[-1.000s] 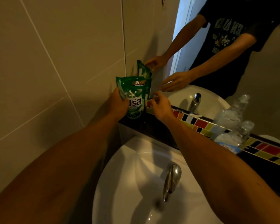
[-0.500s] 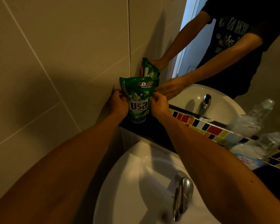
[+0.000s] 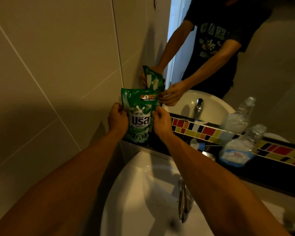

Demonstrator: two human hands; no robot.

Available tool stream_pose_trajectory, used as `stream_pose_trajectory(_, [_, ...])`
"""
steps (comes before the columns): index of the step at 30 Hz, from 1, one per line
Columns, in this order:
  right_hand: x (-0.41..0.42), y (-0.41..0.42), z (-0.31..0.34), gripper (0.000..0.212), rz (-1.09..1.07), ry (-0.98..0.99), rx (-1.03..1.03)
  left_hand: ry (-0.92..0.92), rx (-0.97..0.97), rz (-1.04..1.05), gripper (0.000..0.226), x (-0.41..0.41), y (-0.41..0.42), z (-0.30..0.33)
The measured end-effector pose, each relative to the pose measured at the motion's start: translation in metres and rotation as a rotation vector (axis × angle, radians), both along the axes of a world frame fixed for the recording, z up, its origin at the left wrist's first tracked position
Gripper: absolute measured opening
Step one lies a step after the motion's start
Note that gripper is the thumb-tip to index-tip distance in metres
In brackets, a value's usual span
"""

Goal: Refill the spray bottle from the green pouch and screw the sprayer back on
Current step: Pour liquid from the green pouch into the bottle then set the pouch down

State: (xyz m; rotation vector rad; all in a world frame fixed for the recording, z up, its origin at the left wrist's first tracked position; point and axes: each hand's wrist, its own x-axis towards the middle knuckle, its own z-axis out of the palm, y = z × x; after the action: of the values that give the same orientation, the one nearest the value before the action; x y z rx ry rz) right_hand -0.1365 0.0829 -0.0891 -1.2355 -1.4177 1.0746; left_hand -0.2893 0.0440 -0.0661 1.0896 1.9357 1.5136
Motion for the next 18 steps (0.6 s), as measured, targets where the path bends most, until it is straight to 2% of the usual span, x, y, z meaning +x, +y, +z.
stream_pose_trajectory(4, [0.032, -0.029, 0.009, 0.013, -0.053, 0.058, -0.02, -0.026, 0.032, -0.116, 0.015, 0.022, -0.015, 0.014])
stream_pose_trajectory(8, [0.063, -0.058, 0.022, 0.014, -0.161, 0.086, 0.01, -0.165, 0.041, -0.236, 0.021, 0.051, -0.03, 0.036])
stream_pose_trajectory(12, [0.094, -0.084, 0.032, 0.014, -0.225, 0.151, 0.009, -0.263, 0.04, -0.353, 0.01, 0.082, -0.046, 0.053])
stream_pose_trajectory(18, [0.143, -0.118, 0.046, 0.017, -0.359, 0.2, 0.002, -0.312, 0.037, -0.513, 0.01, 0.133, -0.063, 0.072])
